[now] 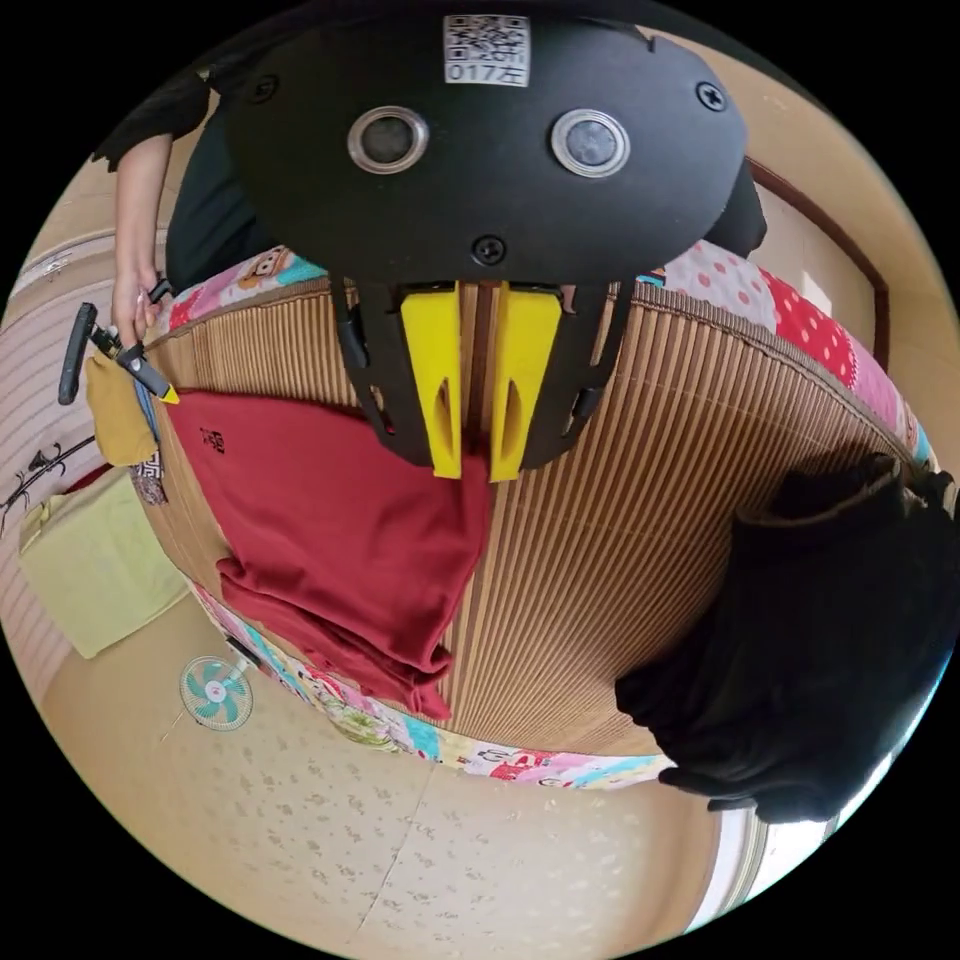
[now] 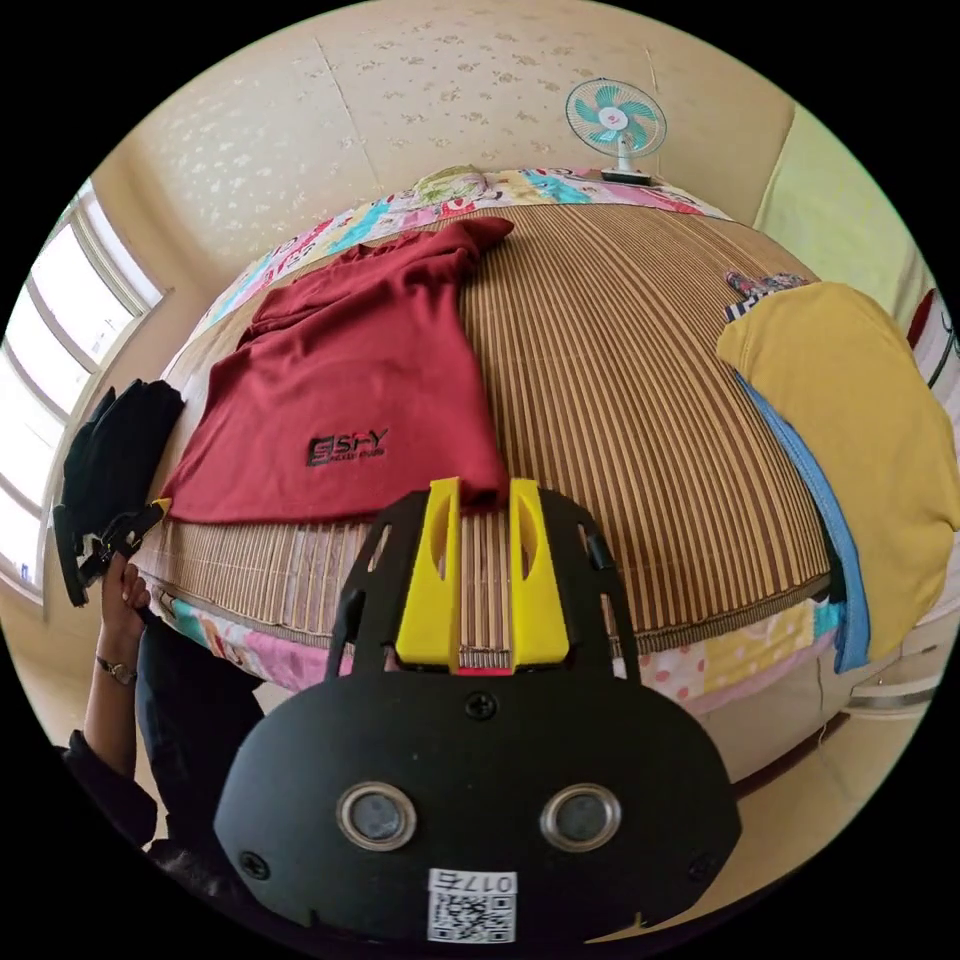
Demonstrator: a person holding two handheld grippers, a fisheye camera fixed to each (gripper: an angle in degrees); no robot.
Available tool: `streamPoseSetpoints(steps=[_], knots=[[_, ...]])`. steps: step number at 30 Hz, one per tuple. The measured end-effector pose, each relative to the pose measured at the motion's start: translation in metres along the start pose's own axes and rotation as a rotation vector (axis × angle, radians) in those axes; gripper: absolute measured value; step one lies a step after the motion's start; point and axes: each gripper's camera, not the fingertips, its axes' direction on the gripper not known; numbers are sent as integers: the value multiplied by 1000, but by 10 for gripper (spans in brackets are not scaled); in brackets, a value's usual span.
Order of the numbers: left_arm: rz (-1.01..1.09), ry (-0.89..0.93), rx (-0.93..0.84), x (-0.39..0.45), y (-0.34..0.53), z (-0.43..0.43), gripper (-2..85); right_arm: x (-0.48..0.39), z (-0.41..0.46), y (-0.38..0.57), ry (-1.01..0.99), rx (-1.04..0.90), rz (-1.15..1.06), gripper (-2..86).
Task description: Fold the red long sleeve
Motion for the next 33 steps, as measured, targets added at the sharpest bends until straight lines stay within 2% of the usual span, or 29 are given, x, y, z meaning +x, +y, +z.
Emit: streamPoseSetpoints(steps=[2, 4, 10, 13, 15, 17, 22, 24, 26, 28, 30, 33], knots=[[-34, 121, -26, -10, -3, -17, 48, 8, -25, 10, -115, 16, 9, 48], [-25, 358, 61, -22, 14, -65, 43, 20, -60, 28, -223, 80, 12, 42], [131, 420, 187, -19, 106, -181, 43, 58, -167, 128, -511, 276, 15, 33], [162, 436, 274, -22, 135, -230, 45, 79, -209, 169, -592, 369, 124, 31], [194, 391, 343, -12, 133, -252, 46, 71, -227, 175, -518, 409, 205, 31], [229, 359, 407, 4, 114, -264, 46, 38, -241, 149, -355, 479, 132, 32], [122, 249, 472, 41, -26, -214, 47, -17, -204, 18, -174, 650, -19, 42], [51, 177, 450, 44, -79, -179, 53, -31, -158, -48, -74, 632, -18, 50], [-12, 126, 363, 41, -117, -147, 62, -50, -99, -110, 9, 505, -29, 72], [-69, 134, 285, 29, -125, -123, 89, -67, -72, -117, 2, 442, -60, 85], [-57, 150, 290, 21, -105, -111, 97, -82, -46, -98, 3, 433, -106, 81], [-43, 67, 208, 8, -63, -83, 110, -87, 20, -53, 46, 363, -139, 53]])
